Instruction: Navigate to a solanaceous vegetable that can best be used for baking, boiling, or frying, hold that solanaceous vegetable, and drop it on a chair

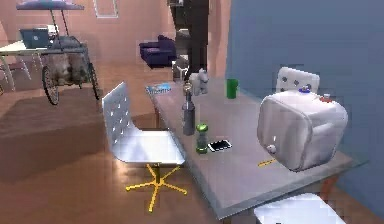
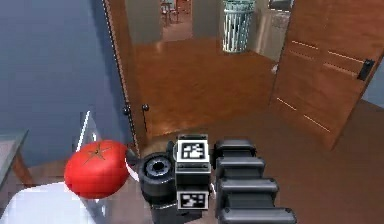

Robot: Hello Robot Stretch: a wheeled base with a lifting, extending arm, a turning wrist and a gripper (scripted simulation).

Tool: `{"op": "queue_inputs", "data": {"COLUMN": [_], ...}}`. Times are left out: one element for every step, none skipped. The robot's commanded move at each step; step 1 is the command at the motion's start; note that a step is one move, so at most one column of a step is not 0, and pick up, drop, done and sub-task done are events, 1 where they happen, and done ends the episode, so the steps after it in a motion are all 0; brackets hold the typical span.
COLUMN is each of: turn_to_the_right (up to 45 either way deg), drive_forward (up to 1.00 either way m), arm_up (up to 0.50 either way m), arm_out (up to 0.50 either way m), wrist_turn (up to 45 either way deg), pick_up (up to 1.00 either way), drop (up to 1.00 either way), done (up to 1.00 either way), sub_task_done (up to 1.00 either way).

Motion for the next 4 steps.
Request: {"op": "queue_inputs", "data": {"turn_to_the_right": [-45.0, -18.0, 0.0, 0.0], "drive_forward": [0.0, 0.0, 0.0, 0.0], "arm_up": [0.0, 0.0, 0.0, 0.0], "arm_out": [0.0, 0.0, 0.44, 0.0], "wrist_turn": [0.0, 0.0, 0.0, 45.0], "pick_up": [0.0, 0.0, 0.0, 0.0], "drop": [0.0, 0.0, 0.0, 0.0], "done": [0.0, 0.0, 0.0, 0.0], "sub_task_done": [0.0, 0.0, 0.0, 0.0]}}
